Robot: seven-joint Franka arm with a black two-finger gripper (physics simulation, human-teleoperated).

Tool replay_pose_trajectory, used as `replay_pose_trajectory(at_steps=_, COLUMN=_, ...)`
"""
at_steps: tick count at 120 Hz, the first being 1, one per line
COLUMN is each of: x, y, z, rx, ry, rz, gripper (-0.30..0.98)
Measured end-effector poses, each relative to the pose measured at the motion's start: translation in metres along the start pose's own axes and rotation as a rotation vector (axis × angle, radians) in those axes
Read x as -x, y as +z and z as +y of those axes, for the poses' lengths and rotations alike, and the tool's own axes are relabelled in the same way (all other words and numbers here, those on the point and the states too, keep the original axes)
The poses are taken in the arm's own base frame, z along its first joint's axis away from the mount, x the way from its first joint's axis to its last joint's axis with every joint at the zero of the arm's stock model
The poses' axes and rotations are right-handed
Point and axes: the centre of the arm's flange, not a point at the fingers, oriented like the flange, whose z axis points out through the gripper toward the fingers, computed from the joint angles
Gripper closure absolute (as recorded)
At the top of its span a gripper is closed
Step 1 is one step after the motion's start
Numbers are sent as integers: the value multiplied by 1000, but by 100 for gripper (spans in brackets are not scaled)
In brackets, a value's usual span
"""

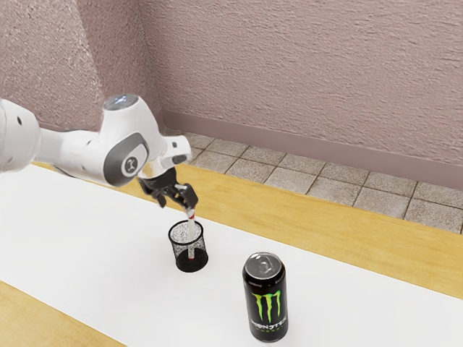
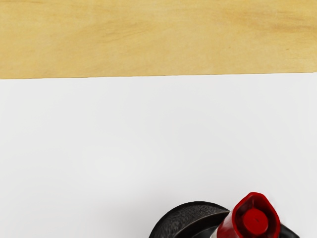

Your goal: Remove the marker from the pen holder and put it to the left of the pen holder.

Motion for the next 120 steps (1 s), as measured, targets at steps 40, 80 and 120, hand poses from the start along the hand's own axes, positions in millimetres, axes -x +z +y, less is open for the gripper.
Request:
replay_pose_trajectory(at_steps=40, x=-12, y=14, z=7, rx=13, ry=0, rz=-5, gripper=17)
replay_pose_trajectory(at_steps=80, x=-18, y=17, z=13, rx=27, ry=-6, rz=6, gripper=47)
replay_pose_trajectory(at_steps=120, x=-13, y=16, z=15, rx=45, ry=-25, rz=11, gripper=62)
